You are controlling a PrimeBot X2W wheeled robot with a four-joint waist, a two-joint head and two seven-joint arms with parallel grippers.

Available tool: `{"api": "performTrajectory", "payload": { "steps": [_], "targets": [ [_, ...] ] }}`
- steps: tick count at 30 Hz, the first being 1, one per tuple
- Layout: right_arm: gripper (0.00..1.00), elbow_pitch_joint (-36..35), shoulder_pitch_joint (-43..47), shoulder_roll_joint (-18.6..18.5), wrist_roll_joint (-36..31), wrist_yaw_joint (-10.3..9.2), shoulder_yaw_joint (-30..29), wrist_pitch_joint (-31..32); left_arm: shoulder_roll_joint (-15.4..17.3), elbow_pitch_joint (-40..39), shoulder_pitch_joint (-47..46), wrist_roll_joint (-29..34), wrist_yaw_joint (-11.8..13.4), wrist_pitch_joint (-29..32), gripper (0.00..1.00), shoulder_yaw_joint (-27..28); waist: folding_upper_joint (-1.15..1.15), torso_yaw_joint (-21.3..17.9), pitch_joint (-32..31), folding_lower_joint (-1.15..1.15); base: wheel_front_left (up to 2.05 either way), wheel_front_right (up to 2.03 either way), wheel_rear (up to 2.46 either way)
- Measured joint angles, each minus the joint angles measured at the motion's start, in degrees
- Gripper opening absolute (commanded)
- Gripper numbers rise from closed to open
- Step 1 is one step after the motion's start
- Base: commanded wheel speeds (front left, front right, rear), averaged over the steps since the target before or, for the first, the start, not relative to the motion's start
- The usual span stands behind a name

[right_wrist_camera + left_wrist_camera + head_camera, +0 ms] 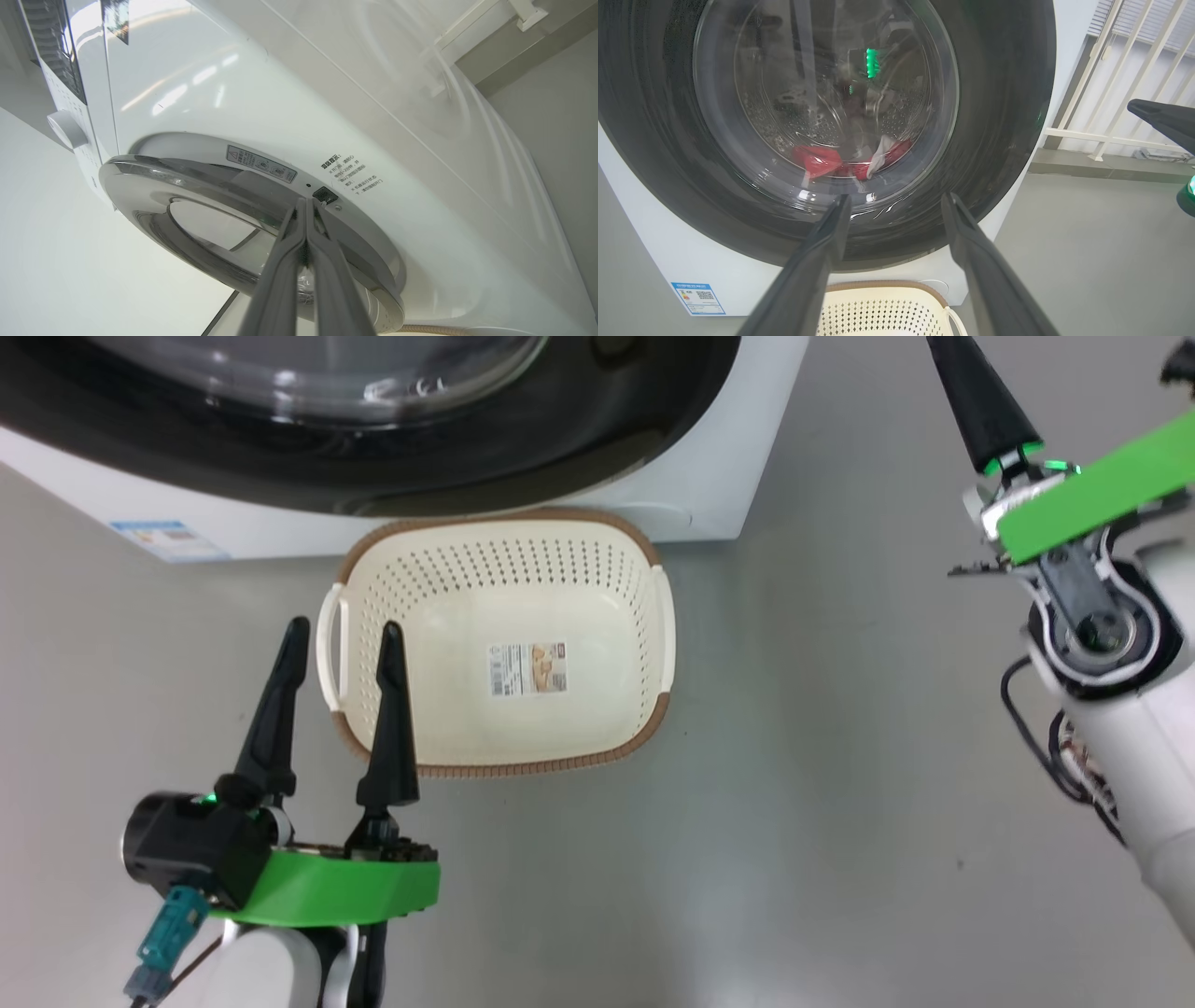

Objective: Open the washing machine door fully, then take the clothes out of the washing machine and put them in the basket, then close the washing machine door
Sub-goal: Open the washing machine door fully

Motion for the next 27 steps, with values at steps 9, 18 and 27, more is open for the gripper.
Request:
{"api": "performTrajectory", "payload": {
  "steps": [9,18,27],
  "targets": [
    [0.00,2.5,-7.1,-0.8,9.3,0.00,0.5,12.1,0.0,-0.1,-2.1,0.0,0.0,0.0,1.00,-0.9,0.00,1.2,4.1,0.00,0.00,0.00,0.00],
    [0.00,4.1,-13.9,-0.5,14.7,0.00,-2.4,22.9,-0.1,0.0,-3.5,-0.5,0.6,0.0,1.00,-1.8,0.00,2.4,8.1,0.00,0.00,0.00,0.00],
    [0.00,7.6,-18.8,2.5,20.2,-0.01,-6.7,31.2,-0.1,0.1,-5.1,-0.2,1.0,0.0,1.00,-2.7,0.00,3.1,10.7,0.00,0.00,0.00,0.00]
  ]
}}
